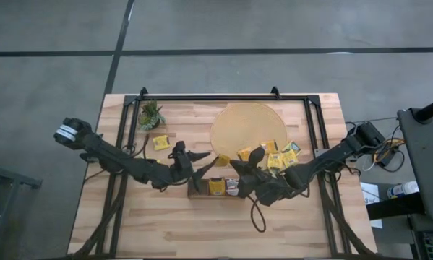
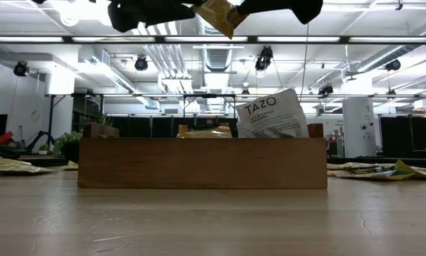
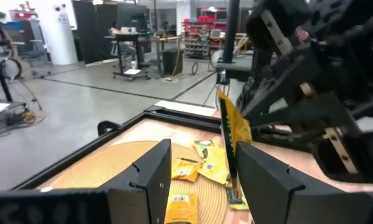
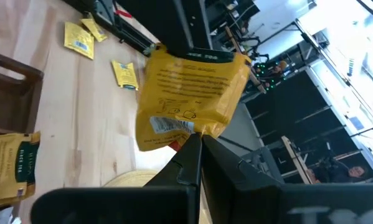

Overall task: Pick & Place Tea
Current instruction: Put the orange tea bag into the middle section of the wooden organizer

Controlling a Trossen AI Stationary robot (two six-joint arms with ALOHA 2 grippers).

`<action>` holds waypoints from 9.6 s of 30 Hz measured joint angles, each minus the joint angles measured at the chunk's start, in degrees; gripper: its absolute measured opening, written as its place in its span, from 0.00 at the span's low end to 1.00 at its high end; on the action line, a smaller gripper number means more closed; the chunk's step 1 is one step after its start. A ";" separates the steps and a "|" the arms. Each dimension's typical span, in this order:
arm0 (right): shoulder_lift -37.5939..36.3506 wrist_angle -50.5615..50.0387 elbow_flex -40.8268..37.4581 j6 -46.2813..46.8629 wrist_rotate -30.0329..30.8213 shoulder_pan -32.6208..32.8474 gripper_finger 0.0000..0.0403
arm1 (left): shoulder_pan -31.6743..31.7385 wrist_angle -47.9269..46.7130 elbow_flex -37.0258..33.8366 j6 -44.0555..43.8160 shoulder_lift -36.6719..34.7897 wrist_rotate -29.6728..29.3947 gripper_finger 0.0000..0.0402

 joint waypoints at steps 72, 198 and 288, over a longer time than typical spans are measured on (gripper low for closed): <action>-6.05 -36.48 3.54 36.29 -13.33 0.00 0.56 | 6.18 -60.95 27.48 -22.71 21.86 38.27 0.00; -6.03 -31.42 3.32 22.30 -9.95 -0.28 0.56 | 11.53 -34.99 -25.14 -7.67 -63.38 53.14 0.35; -27.01 -18.48 -37.29 63.55 -46.32 -45.61 0.56 | 19.75 -31.02 -42.59 2.43 -68.79 50.33 0.35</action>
